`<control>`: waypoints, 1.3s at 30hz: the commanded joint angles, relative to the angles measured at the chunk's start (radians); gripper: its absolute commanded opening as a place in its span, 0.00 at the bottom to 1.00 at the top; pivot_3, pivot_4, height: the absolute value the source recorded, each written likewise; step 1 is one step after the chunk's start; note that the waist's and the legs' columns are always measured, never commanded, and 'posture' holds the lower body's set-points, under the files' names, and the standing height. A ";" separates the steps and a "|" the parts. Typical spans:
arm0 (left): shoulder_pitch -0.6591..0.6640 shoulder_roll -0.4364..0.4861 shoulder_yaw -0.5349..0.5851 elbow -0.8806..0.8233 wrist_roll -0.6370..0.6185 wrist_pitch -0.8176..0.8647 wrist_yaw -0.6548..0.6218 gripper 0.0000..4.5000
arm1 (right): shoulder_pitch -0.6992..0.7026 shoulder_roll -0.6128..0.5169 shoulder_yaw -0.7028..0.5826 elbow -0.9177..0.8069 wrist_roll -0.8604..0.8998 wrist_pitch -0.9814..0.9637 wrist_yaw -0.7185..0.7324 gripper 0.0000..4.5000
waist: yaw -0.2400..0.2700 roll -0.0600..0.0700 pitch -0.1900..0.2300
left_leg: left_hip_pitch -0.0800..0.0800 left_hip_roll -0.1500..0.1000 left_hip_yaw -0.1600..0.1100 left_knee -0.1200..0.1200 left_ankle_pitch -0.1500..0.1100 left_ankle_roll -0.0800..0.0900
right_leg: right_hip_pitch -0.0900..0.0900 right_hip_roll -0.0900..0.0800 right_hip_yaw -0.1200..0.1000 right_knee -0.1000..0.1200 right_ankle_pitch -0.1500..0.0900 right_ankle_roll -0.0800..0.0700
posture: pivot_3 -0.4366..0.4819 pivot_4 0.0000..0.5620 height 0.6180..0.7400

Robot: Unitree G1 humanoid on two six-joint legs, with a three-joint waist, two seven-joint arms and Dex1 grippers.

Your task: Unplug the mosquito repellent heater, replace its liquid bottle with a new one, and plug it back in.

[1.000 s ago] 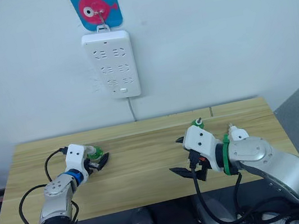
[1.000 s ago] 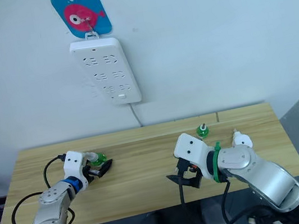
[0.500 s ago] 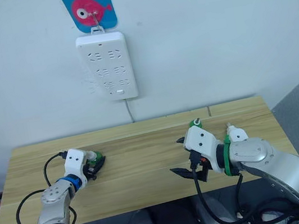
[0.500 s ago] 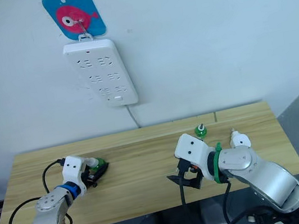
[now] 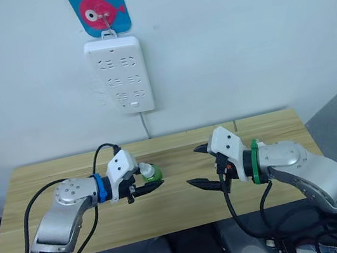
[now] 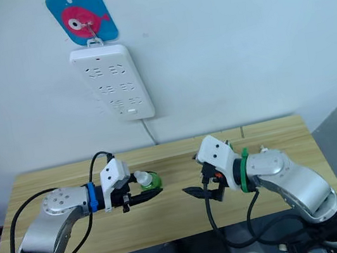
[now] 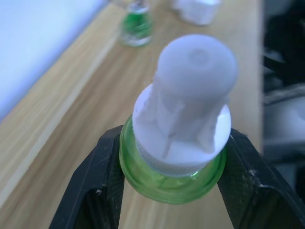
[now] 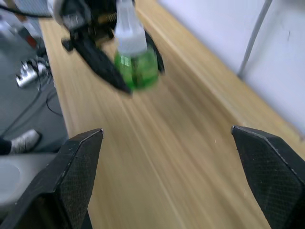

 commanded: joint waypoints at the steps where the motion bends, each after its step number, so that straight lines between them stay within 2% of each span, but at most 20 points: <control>1: -0.064 0.058 -0.065 -0.045 0.005 0.003 -0.110 0.50 | -0.104 0.078 -0.033 0.037 0.083 0.074 0.000 1.00 | -0.004 0.000 -0.001 | 0.000 0.000 0.000 0.000 0.000 0.000 | 0.000 0.000 0.000 0.000 0.000 0.000 | 0.28 0.26 1.00; 4: -0.105 0.077 -0.099 -0.035 0.021 -0.008 -0.149 0.50 | -0.165 0.119 -0.034 0.079 0.129 0.141 0.005 1.00 | -0.005 0.001 -0.010 | -0.004 0.000 -0.002 0.000 0.002 -0.003 | -0.004 0.000 -0.002 0.002 0.001 -0.002 | 0.28 0.25 1.00; 6: -0.112 0.078 -0.103 -0.032 0.020 -0.006 -0.155 0.50 | -0.178 0.124 -0.034 0.085 0.140 0.157 0.003 1.00 | -0.008 0.001 -0.022 | -0.013 0.000 -0.004 0.000 0.004 -0.006 | -0.014 0.000 -0.005 0.002 0.001 -0.002 | 0.28 0.25 1.00; 12: -0.151 0.059 -0.114 -0.023 0.032 -0.020 -0.164 0.50 | -0.238 0.191 -0.008 0.148 0.184 0.241 -0.006 1.00 | -0.014 0.001 -0.027 | -0.021 0.000 -0.012 0.008 0.004 -0.006 | -0.016 -0.001 -0.013 0.004 0.001 -0.002 | 0.29 0.22 1.00; 25: -0.181 0.028 -0.091 -0.013 0.009 -0.014 -0.147 0.50 | -0.245 0.232 0.103 0.234 0.099 0.078 -0.006 1.00 | -0.019 0.002 -0.052 | -0.020 -0.002 -0.020 0.012 0.010 -0.006 | -0.016 0.001 -0.017 0.019 0.002 -0.003 | 0.31 0.21 1.00; 28: -0.183 0.031 -0.090 -0.019 0.003 -0.007 -0.149 0.50 | -0.247 0.240 0.112 0.256 0.086 0.050 -0.007 0.86 | -0.019 0.002 -0.056 | -0.020 -0.002 -0.020 0.012 0.011 -0.005 | -0.016 0.001 -0.018 0.020 0.002 -0.004 | 0.31 0.21 1.00; 36: -0.186 0.025 -0.079 -0.025 -0.011 0.008 -0.139 0.50 | -0.242 0.221 0.130 0.267 0.058 0.010 0.017 0.23 | -0.019 0.002 -0.062 | -0.018 -0.002 -0.021 0.012 0.012 -0.005 | -0.016 0.001 -0.018 0.024 0.002 -0.004 | 0.32 0.20 1.00; 39: -0.188 0.013 -0.060 -0.015 -0.033 0.028 -0.124 0.50 | -0.242 0.230 0.122 0.268 0.064 0.007 0.015 0.23 | -0.020 0.002 -0.065 | -0.018 -0.003 -0.021 0.012 0.013 -0.006 | -0.016 0.001 -0.018 0.026 0.002 -0.004 | 0.32 0.19 1.00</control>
